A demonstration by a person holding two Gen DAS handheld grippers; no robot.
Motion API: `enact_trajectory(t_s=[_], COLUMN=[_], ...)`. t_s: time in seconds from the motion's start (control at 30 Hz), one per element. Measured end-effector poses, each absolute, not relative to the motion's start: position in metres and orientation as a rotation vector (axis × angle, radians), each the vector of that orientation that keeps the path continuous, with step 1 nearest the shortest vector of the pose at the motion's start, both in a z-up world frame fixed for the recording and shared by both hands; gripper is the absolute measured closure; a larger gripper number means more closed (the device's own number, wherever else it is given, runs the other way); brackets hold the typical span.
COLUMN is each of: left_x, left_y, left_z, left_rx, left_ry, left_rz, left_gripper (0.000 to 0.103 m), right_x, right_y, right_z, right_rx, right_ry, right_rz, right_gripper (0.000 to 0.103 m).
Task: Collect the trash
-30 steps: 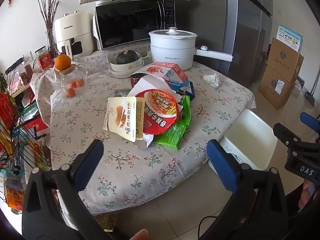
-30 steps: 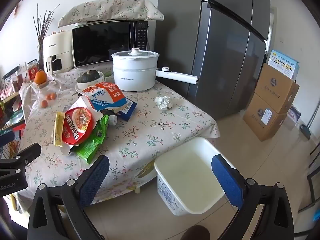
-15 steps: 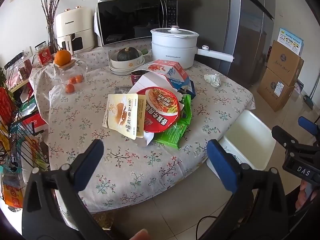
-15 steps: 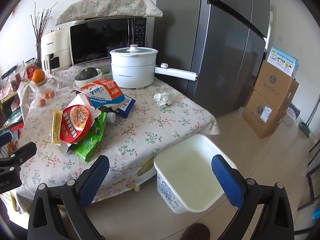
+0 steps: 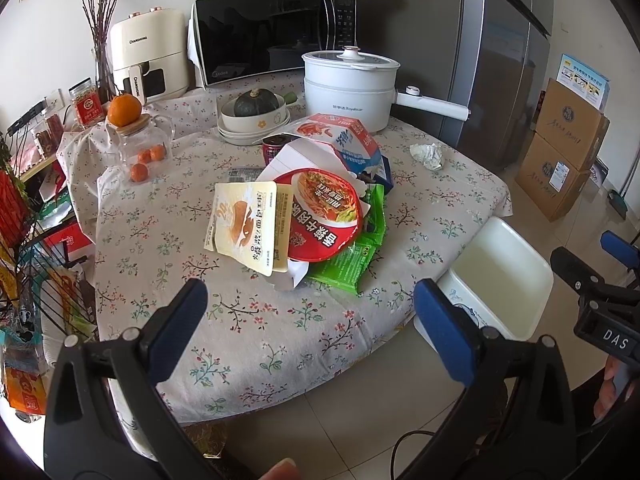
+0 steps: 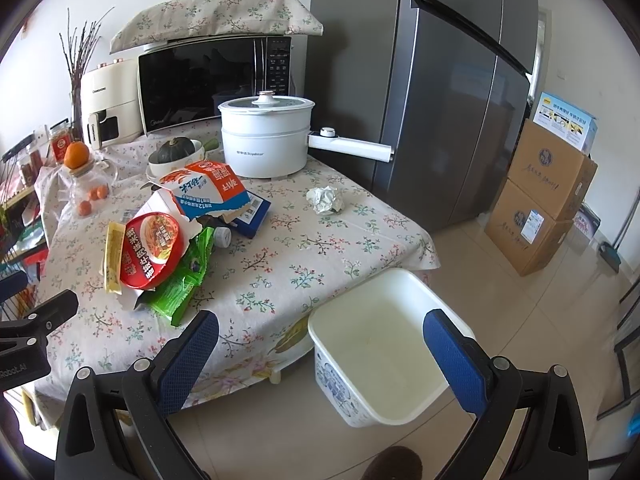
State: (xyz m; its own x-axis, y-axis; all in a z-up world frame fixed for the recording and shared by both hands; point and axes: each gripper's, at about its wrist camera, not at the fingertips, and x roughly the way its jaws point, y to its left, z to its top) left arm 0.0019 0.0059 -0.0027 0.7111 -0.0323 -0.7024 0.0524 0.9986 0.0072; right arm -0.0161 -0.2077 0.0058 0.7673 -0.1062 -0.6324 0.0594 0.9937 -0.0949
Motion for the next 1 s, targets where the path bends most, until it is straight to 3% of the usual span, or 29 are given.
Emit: enact_trajectory(t_s=[1.0], left_x=[0.0032], left_y=[0.0092], left_z=[-0.0020], left_rx=[0.024], left_ry=[0.776], left_rz=[-0.039], left_gripper=[0.001], right_x=[-0.0166], right_y=[-0.2069], right_z=[0.0052], right_rx=[-0.066], right_ry=[0.696], right_rz=[-0.090], right_gripper=[0.000])
